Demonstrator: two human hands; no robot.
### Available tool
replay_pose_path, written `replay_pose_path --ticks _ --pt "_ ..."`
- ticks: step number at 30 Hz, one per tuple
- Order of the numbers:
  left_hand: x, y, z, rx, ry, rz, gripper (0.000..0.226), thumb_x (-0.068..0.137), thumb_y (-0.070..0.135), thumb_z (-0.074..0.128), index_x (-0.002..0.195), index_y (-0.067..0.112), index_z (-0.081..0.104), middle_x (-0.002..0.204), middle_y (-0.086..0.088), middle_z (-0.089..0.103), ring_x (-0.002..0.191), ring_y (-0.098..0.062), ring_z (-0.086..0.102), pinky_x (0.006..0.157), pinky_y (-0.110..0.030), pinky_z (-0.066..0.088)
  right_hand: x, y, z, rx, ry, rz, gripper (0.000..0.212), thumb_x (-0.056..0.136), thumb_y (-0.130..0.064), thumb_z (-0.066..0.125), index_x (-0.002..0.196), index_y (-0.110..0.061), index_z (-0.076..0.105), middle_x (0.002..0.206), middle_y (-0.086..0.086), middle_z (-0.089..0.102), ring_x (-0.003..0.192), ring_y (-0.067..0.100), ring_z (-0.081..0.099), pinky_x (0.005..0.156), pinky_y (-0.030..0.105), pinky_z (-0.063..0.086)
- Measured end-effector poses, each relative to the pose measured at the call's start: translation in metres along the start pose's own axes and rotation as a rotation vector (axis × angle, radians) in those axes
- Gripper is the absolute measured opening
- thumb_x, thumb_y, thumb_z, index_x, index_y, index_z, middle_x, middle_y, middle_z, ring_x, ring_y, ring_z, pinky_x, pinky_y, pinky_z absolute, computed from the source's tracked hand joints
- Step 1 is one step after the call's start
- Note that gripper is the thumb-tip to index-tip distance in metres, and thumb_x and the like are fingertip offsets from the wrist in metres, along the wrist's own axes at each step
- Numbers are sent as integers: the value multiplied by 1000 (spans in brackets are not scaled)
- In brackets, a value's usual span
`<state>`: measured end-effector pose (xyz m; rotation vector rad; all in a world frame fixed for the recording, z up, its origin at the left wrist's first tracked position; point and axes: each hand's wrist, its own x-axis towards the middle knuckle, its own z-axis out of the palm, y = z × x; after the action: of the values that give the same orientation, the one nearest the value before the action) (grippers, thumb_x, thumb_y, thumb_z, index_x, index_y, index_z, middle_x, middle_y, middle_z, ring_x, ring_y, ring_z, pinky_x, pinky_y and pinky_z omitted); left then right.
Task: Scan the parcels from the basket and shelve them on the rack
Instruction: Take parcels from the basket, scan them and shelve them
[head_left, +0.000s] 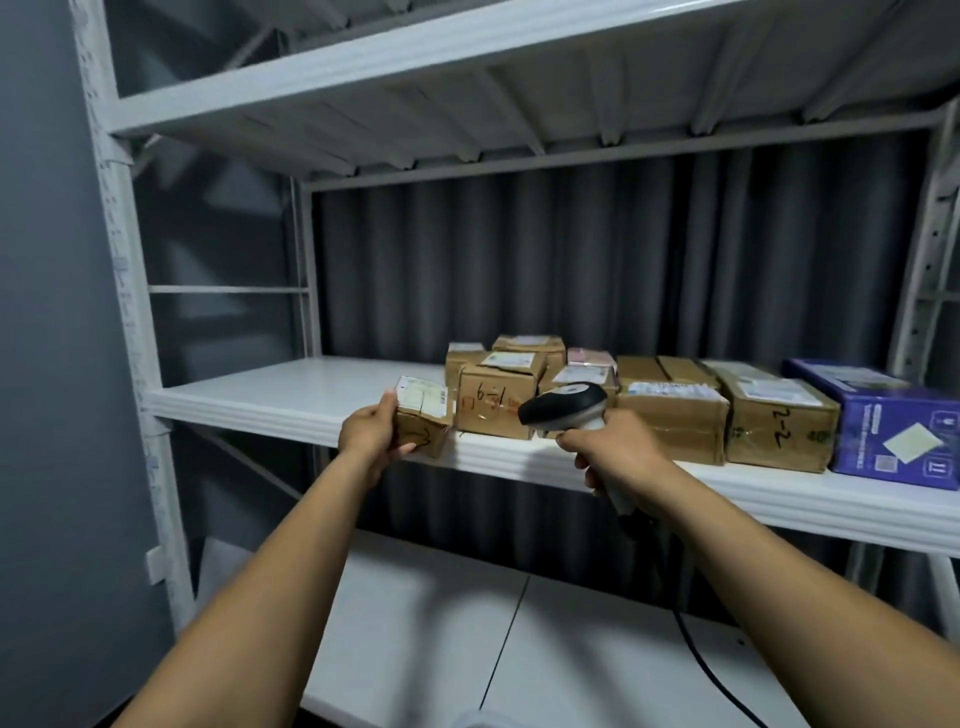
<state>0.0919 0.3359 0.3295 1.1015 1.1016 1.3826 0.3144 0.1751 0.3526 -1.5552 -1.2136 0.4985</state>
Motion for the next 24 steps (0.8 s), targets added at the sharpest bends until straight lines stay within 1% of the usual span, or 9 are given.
replay_pose_path --ticks 2,3,5,6,9,11,13,19,24 --pt "18 -3 3 190 -9 91 42 96 43 52 120 9 61 117 -11 64 98 -26 63 73 -37 60 9 2 3 -23 8 1 12 82 -15 67 86 -5 62 65 9 62 42 19 49 43 25 39" --pt "26 -5 3 401 10 182 46 95 44 53 127 11 58 123 -13 61 107 -29 60 84 -40 57 12 3 5 -36 13 1 13 82 -16 68 85 -5 62 65 10 62 42 19 50 43 25 40" --pt "37 -11 4 804 93 383 60 92 47 57 141 16 45 136 -16 51 123 -34 46 102 -42 41 21 5 8 -58 30 0 13 82 -16 68 85 -6 62 67 10 63 43 19 50 42 24 40" --pt "37 -14 6 884 117 467 66 90 49 59 144 17 40 138 -16 47 128 -35 40 106 -42 34 25 6 9 -66 38 -2 13 82 -16 68 85 -6 62 67 10 64 43 19 50 41 24 40" --pt "36 -25 17 928 30 563 74 82 48 69 144 18 40 146 -16 39 137 -34 25 112 -39 24 36 6 10 -98 42 -14 11 82 -15 67 81 -7 61 66 10 63 42 19 51 41 25 41" --pt "37 -32 23 991 -8 559 72 81 41 73 142 19 44 152 -17 27 142 -33 14 115 -39 21 42 6 11 -131 32 -26 12 82 -15 68 77 -7 60 67 10 63 45 20 53 42 26 43" --pt "42 -32 26 1013 6 561 66 82 36 73 141 22 46 154 -17 20 143 -34 11 116 -41 21 46 4 11 -147 26 -35 13 82 -16 68 76 -7 61 68 11 63 47 21 54 43 26 43" --pt "59 -27 46 1056 -8 568 60 85 32 69 140 25 47 149 -7 35 135 -33 20 112 -39 26 59 4 12 -206 27 -56 11 81 -15 66 77 -7 60 69 10 64 45 19 53 44 27 45" --pt "68 -32 56 1053 -25 579 60 86 27 68 142 23 46 150 -5 37 133 -32 21 111 -37 29 66 9 14 -239 22 -42 14 81 -16 67 74 -5 61 68 12 65 44 20 55 43 26 45"
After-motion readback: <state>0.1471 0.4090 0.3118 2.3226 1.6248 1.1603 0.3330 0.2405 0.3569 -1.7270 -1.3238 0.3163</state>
